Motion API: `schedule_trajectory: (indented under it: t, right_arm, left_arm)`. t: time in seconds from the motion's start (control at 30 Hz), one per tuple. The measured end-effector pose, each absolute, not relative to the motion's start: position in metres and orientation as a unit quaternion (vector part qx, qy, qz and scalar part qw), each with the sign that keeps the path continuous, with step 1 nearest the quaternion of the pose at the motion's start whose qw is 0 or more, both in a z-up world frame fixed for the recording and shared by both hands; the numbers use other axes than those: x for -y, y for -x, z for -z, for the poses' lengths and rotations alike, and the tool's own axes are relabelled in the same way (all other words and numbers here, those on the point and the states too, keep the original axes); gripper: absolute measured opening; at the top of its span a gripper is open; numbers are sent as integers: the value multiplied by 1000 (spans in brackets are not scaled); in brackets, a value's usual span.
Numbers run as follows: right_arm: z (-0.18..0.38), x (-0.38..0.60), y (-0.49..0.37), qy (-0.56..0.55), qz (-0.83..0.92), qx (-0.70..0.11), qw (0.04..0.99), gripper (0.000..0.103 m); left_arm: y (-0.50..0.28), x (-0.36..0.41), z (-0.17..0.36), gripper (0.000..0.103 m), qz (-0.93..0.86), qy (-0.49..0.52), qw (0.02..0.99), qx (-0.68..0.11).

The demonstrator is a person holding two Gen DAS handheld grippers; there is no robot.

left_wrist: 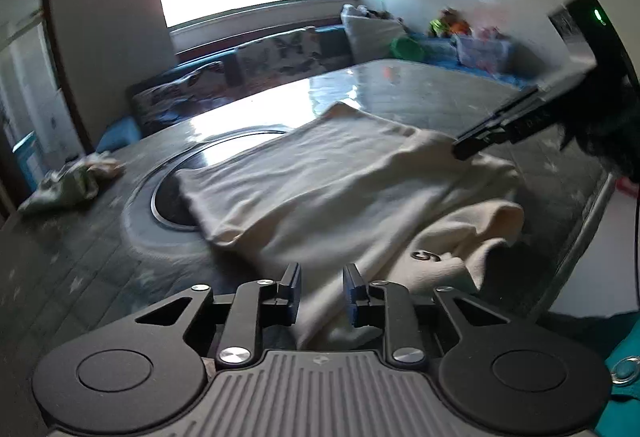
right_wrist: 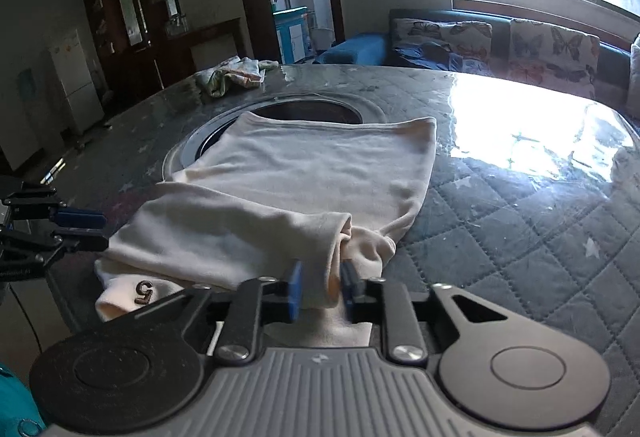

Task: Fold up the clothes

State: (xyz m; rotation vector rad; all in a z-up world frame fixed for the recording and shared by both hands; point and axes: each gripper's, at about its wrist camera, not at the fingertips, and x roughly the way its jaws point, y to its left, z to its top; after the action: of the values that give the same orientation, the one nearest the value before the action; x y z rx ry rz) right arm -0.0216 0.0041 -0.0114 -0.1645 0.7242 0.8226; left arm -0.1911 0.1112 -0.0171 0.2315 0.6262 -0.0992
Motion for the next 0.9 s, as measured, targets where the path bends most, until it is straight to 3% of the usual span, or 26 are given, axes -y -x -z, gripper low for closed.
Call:
schedule_trajectory:
  t: [0.4,0.43,0.57,0.73,0.9]
  right_arm:
    - [16,-11,19,88,-392,-346,848,21]
    - [16,-11,19,88,-392,-346,848,19]
    - [17,-13,19,88,-390,-346,849,8]
    - [2,-8,28,82,-399,-331,851,7]
    - [6,-12,32,98,-405,-338,844,8]
  left_arm:
    - [185,-104,32,28,68,-141,933,-324]
    - [184,-104,33,28,67,-143,933,-324]
    - [185,-103,31,4,51,-150,936,-315]
    - [198,-120,10,3,18,-112,950,-289]
    - [200,-122,21,7,35,-115,938,-326]
